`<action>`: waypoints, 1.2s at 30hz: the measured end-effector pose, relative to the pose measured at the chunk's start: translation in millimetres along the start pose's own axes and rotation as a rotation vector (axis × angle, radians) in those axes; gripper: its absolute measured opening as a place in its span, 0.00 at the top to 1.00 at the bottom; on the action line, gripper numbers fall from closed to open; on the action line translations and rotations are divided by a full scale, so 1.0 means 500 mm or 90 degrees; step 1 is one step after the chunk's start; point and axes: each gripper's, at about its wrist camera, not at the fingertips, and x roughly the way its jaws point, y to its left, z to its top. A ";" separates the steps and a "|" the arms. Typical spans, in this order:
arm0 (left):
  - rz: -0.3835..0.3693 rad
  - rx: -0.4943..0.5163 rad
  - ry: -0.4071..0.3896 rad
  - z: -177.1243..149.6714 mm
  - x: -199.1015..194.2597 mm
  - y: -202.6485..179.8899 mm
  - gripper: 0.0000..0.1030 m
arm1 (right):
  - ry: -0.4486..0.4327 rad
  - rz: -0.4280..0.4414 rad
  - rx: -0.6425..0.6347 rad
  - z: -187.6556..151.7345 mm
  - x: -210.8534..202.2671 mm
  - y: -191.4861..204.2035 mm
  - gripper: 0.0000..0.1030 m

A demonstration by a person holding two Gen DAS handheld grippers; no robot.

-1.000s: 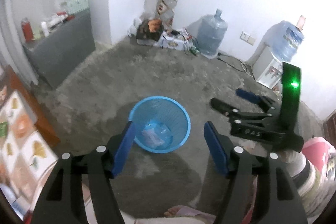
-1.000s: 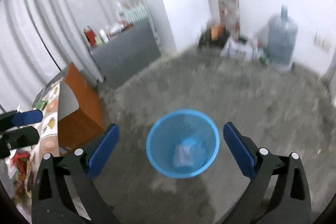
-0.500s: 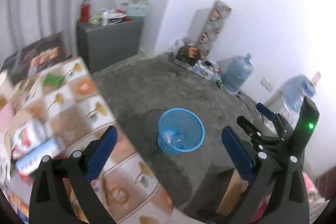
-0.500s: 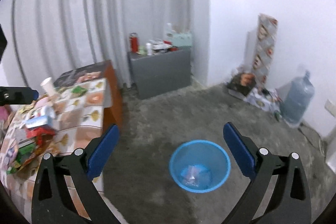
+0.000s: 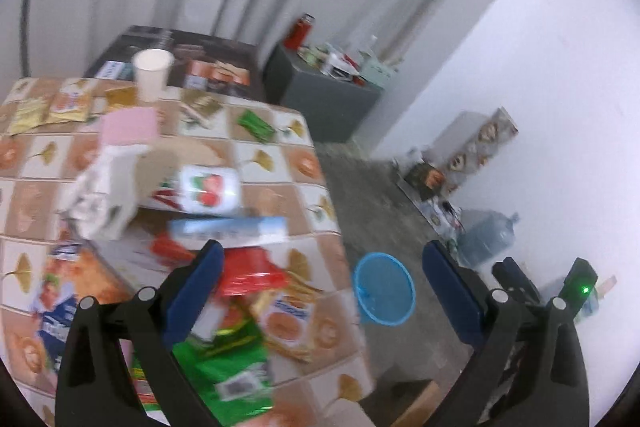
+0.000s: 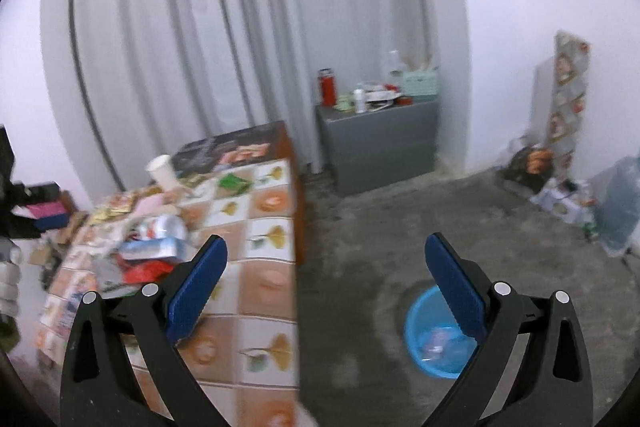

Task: Collect trash
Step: 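Move both tools back toward the table, then grasp the white glove with the left gripper while the right gripper grasps the pink cloth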

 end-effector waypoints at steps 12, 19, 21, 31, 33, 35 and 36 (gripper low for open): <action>-0.043 -0.098 -0.085 0.047 -0.066 0.198 0.06 | 0.095 0.177 0.043 0.027 0.098 0.100 0.11; 0.010 -0.178 -0.073 0.116 -0.031 0.315 0.06 | 0.151 0.268 0.042 0.064 0.186 0.165 0.14; 0.023 -0.189 -0.056 0.138 -0.006 0.345 0.06 | 0.167 0.287 0.039 0.075 0.215 0.181 0.15; -0.004 -0.223 0.077 0.229 0.166 0.464 0.07 | 0.320 0.386 0.035 0.120 0.407 0.289 0.16; 0.025 -0.220 0.093 0.240 0.199 0.487 0.07 | 0.346 0.381 0.042 0.120 0.440 0.299 0.19; 0.049 -0.221 0.097 0.243 0.216 0.506 0.13 | 0.365 0.367 0.051 0.121 0.468 0.311 0.21; 0.048 -0.224 0.102 0.241 0.221 0.515 0.15 | 0.371 0.367 0.052 0.122 0.474 0.315 0.21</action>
